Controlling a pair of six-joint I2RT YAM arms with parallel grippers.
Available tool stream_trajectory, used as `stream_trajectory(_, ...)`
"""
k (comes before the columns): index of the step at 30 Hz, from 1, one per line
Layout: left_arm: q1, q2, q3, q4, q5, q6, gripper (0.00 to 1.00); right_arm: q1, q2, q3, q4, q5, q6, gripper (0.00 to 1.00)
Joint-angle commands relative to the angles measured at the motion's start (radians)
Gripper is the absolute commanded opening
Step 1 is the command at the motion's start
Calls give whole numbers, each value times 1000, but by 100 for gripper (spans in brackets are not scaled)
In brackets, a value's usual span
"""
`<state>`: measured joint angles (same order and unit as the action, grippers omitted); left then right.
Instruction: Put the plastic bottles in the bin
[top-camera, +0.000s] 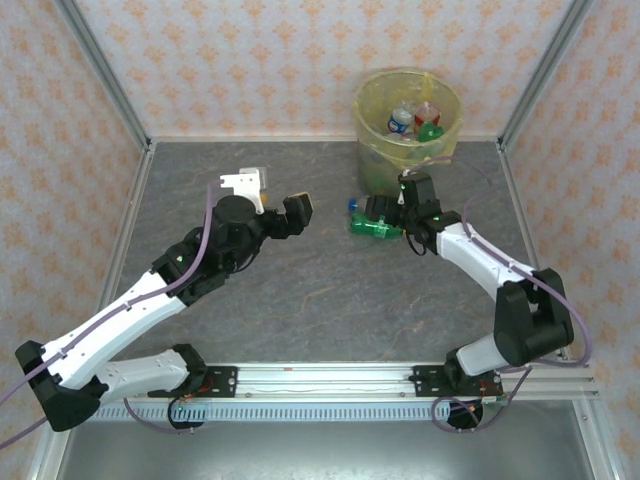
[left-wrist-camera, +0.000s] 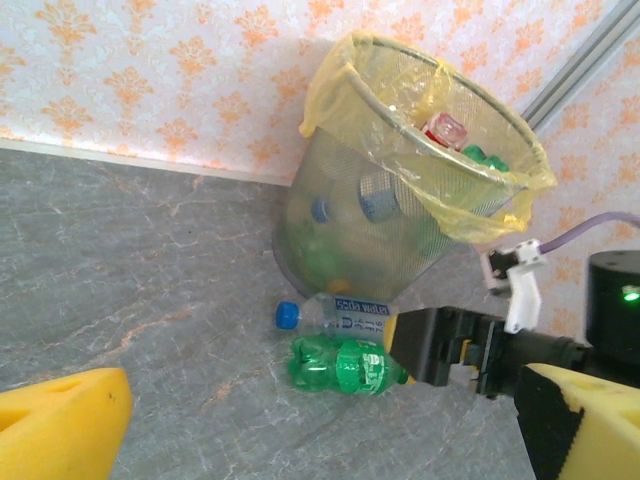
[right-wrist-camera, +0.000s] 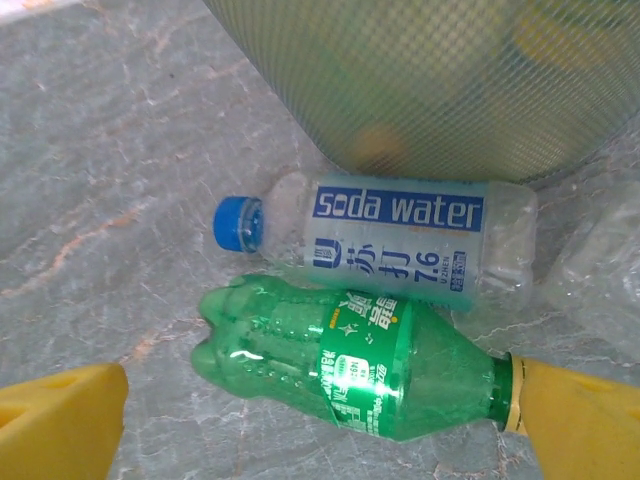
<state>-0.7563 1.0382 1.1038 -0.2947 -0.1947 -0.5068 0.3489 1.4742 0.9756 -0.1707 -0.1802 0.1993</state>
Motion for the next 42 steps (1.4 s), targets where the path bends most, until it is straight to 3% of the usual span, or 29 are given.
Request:
stream_trajectory(1, 8, -37, -10, -25, -40, -24, 99, 5, 49, 34, 37, 14, -15, 100)
stream_trajectory(17, 8, -90, -41, -44, -69, -41, 99, 6, 203, 42, 86, -9, -22, 100)
stream_trajectory(31, 8, -76, -42, -29, -56, -32, 99, 82, 125, -41, 74, -32, 44, 100)
stream_trajectory(42, 8, -52, -23, -23, -42, -27, 99, 107, 88, -91, 29, 55, 34, 100)
